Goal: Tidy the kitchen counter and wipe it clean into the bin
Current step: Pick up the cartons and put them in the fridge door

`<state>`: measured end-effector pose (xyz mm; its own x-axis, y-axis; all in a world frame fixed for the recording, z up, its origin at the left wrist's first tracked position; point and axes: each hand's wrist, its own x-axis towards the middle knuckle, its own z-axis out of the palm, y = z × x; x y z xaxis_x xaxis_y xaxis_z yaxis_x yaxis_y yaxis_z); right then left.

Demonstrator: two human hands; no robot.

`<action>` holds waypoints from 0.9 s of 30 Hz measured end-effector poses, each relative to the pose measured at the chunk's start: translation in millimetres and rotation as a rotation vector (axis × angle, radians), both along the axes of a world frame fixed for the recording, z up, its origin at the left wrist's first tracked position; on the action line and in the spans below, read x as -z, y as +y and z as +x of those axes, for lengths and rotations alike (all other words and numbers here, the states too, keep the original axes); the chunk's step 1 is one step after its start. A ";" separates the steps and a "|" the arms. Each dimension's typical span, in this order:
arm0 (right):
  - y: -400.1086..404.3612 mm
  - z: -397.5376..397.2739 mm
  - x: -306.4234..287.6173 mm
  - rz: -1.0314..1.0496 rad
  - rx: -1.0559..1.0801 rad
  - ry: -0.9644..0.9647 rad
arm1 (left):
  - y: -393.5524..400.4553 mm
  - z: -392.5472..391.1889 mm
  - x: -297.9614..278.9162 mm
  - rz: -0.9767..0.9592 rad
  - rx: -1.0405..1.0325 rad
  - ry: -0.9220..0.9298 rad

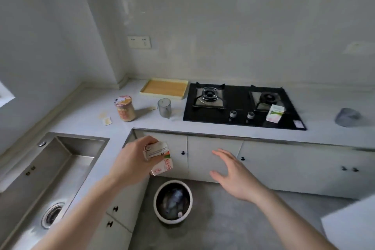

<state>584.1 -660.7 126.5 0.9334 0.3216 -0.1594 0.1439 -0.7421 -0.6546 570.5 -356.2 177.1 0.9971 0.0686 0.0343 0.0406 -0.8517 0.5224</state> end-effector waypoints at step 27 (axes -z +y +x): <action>-306.4 204.3 46.2 0.068 0.669 0.156 | -320.6 397.4 94.4 0.060 0.570 0.123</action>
